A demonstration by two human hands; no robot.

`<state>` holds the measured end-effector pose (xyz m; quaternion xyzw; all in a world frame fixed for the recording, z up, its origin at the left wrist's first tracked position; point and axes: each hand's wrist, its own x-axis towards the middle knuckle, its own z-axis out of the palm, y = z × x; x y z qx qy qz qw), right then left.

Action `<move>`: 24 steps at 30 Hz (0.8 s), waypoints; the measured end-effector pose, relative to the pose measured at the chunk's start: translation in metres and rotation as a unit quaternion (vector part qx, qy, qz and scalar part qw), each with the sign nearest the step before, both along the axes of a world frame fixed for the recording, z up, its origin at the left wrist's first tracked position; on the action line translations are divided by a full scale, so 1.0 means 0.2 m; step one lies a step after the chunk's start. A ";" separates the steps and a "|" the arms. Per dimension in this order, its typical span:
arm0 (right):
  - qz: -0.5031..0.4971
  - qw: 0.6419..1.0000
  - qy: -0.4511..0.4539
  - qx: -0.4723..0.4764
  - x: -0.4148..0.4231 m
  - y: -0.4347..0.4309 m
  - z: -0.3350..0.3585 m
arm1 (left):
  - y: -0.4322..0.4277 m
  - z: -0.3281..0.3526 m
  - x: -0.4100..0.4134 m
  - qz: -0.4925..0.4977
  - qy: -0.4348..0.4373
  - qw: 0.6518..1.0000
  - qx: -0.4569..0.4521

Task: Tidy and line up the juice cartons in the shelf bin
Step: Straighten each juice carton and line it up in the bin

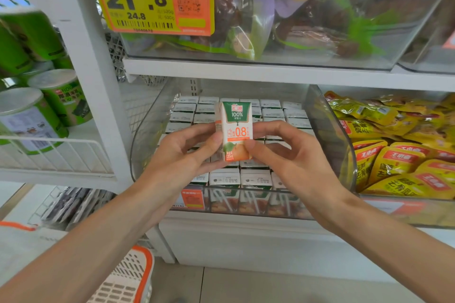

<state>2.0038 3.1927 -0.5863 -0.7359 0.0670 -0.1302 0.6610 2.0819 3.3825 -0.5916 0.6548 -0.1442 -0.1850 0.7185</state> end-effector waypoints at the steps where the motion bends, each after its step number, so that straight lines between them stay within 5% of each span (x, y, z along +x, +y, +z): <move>1: -0.004 1.000 0.000 0.001 0.00 0.00 0.00 | 0.00 0.00 0.00 0.001 0.001 1.000 -0.002; 24: 0.076 0.997 0.017 0.010 0.01 0.00 0.00 | -0.01 0.04 -0.03 0.020 0.009 1.000 -0.015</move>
